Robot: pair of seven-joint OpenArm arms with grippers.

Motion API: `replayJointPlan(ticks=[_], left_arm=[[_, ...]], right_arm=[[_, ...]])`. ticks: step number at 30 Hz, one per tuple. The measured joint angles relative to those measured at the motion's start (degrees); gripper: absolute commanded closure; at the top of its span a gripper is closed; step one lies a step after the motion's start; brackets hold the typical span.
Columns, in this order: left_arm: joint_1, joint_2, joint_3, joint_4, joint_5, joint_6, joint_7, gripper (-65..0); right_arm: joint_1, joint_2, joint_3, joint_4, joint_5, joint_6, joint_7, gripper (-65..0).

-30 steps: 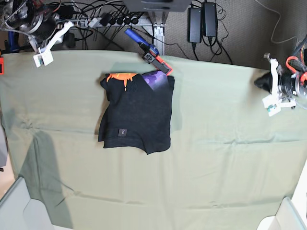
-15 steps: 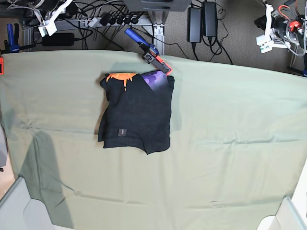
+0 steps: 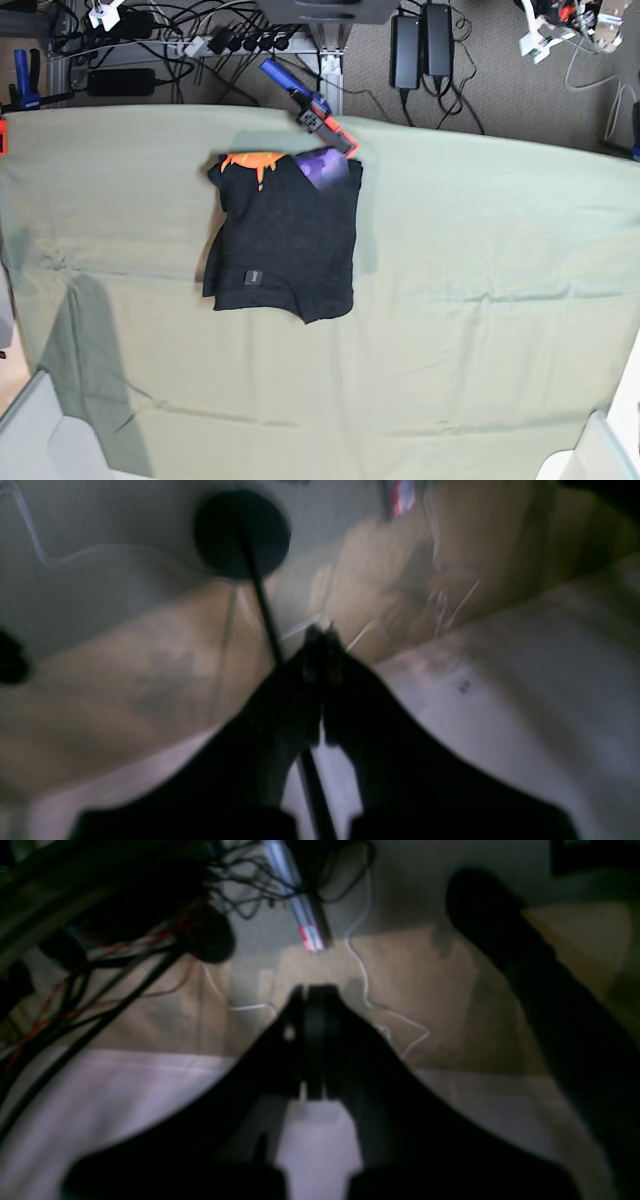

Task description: Fold the T-shirt properly

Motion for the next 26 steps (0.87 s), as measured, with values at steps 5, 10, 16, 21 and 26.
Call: replayJointPlan(ticks=[5,10,16,21,26], left_arm=[[-9.86,7.89,0.83,-14.88,6.49,1.42,-1.03,0.0],[-19.8,14.16,13.86,-32.39,12.2,7.23,-6.51,0.0],[-28.39,20.9,26.75,-41.27,11.98,10.1,-8.39,0.0],[-30.05,21.77,31.28,-41.29,12.02,10.1,-9.53,0.0],[-30.1,22.88,31.43,-41.46,12.33,10.21,-12.09,0.0]], right_arm=[[9.44,-0.24,0.04,-12.9,-2.08,0.04,1.31,0.0],[19.54,-1.57,0.11,-28.3,-7.61,-0.07,2.29,0.0],[25.73,-2.99,0.11,-37.83,-13.09,-0.2,3.98,0.0],[26.43,-4.98,0.15,-37.64,-13.11,-0.17,2.75,0.0],[26.38,-6.08,0.15,-35.91,-13.2,-0.17,9.55,0.0]])
